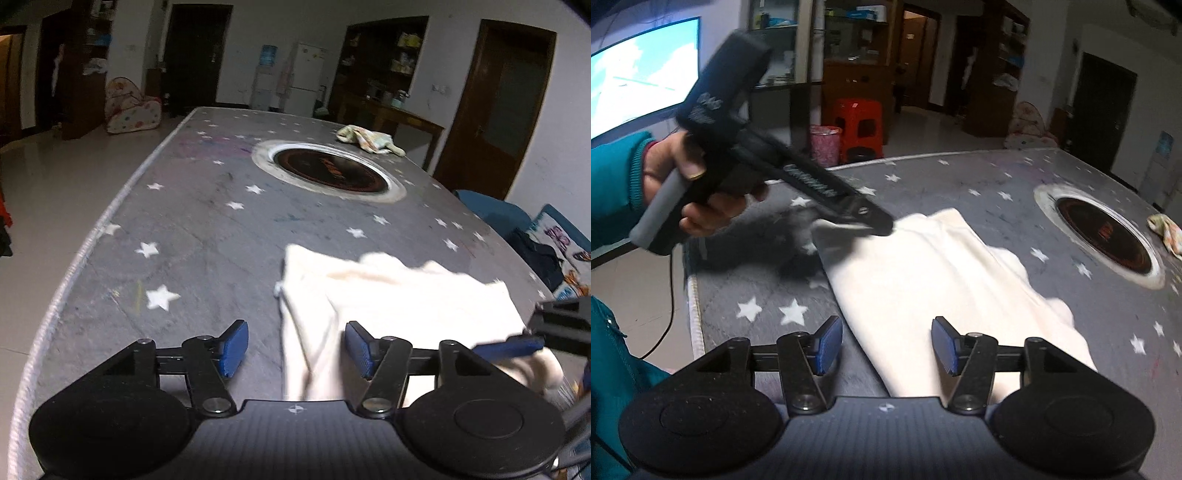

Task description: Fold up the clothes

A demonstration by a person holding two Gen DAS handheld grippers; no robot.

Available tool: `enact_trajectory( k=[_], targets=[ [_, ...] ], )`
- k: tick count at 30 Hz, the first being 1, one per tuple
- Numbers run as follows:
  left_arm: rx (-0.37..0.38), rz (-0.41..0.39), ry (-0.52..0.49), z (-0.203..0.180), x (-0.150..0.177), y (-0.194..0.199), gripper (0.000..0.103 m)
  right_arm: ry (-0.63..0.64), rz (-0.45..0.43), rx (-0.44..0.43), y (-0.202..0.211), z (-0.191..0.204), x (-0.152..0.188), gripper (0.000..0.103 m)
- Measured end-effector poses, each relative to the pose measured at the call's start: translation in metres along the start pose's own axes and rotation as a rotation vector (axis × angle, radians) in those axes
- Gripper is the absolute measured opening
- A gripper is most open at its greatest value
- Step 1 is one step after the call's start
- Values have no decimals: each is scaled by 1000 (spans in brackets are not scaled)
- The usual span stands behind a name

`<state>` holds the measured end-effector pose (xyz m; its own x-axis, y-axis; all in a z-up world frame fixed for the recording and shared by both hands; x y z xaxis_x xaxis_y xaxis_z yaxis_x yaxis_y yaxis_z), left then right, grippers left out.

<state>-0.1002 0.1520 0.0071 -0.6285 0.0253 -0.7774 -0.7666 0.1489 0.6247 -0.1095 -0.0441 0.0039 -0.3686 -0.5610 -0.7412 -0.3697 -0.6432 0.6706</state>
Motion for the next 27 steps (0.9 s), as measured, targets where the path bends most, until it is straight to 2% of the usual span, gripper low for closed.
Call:
enact_trajectory(
  k=[4,10,16,23,27],
  targets=[
    [7,25,5,-7,8,-8,62,-31,16,25,7,-9,11,55],
    [0,20,-7,-14,9,-10,60,-59,29,50,11,-19,24,54],
    [9,19,-24,-25,8,-14,60,-41,26,85,13,-21,29,52],
    [109,21,-24,-50,2,-24,58,-47,37,134,21,-40,34,52],
    [130,34,-22,-56,-2,-28,58,-61,51,178,25,-52,35,52]
  ],
)
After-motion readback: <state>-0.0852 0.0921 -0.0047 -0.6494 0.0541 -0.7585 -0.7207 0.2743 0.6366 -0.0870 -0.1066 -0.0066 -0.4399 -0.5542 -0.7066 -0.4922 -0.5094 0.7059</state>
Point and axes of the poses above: each gripper's, at about its wrist camera, not at the fingertips, and y roughly against the way its jaws point, z to its left, x to its underside, the point moved 4 cm from there along -y, roughly the way its jaws point, and after that the axes turned 9 degrees about -y, right-handed, at the moved point
